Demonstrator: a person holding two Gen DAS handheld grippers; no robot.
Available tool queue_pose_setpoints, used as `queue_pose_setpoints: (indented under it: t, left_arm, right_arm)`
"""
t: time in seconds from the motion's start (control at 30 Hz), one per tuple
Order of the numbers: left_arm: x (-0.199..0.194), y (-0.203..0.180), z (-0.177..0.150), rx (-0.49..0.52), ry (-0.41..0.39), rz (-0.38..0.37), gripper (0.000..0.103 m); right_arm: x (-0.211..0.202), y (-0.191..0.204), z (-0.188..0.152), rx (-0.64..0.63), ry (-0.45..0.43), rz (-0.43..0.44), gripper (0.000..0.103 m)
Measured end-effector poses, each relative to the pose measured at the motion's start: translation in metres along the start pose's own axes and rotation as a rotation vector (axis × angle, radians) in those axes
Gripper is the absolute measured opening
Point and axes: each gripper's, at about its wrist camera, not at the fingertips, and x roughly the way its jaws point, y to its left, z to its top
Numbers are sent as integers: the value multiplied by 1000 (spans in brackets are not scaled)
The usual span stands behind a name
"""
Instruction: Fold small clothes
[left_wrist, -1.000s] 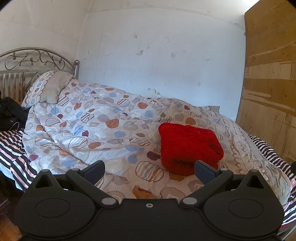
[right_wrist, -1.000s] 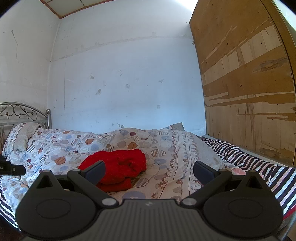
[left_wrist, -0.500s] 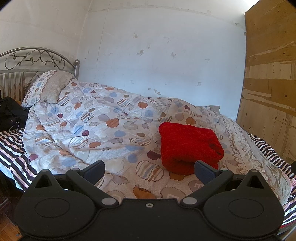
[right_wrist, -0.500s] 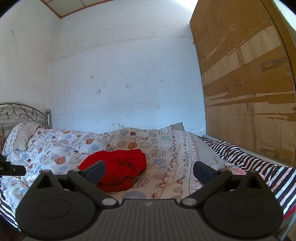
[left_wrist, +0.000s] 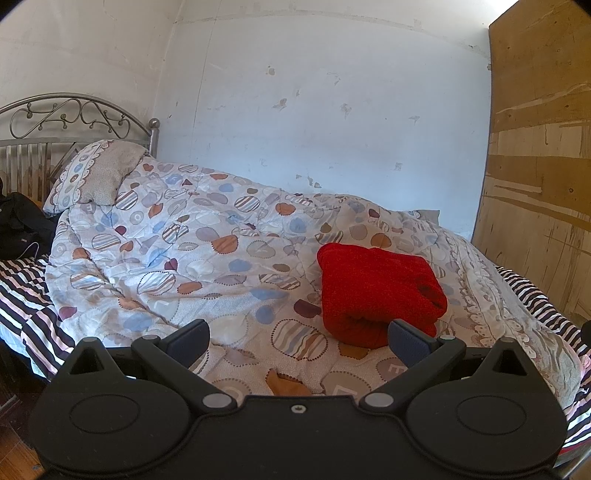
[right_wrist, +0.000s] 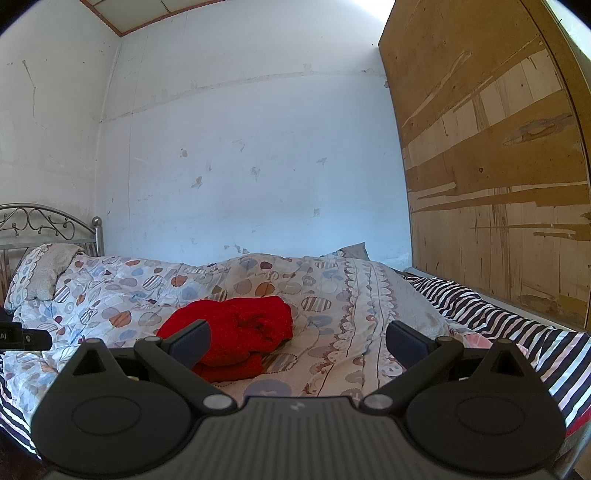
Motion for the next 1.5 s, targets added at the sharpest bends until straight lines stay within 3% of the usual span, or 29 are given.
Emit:
queue_pose_setpoints:
  t: [0.47, 0.7, 1.5]
  left_arm:
    - [1, -1, -2, -2, 6, -6, 102]
    - [2, -2, -8, 16, 19, 45, 103]
    - [5, 0, -7, 32, 44, 48, 102]
  right_arm:
    - [0, 0, 0, 2, 2, -1, 103]
    - [0, 0, 0, 2, 4, -1, 103]
    - [6, -2, -5, 14, 33, 0, 103]
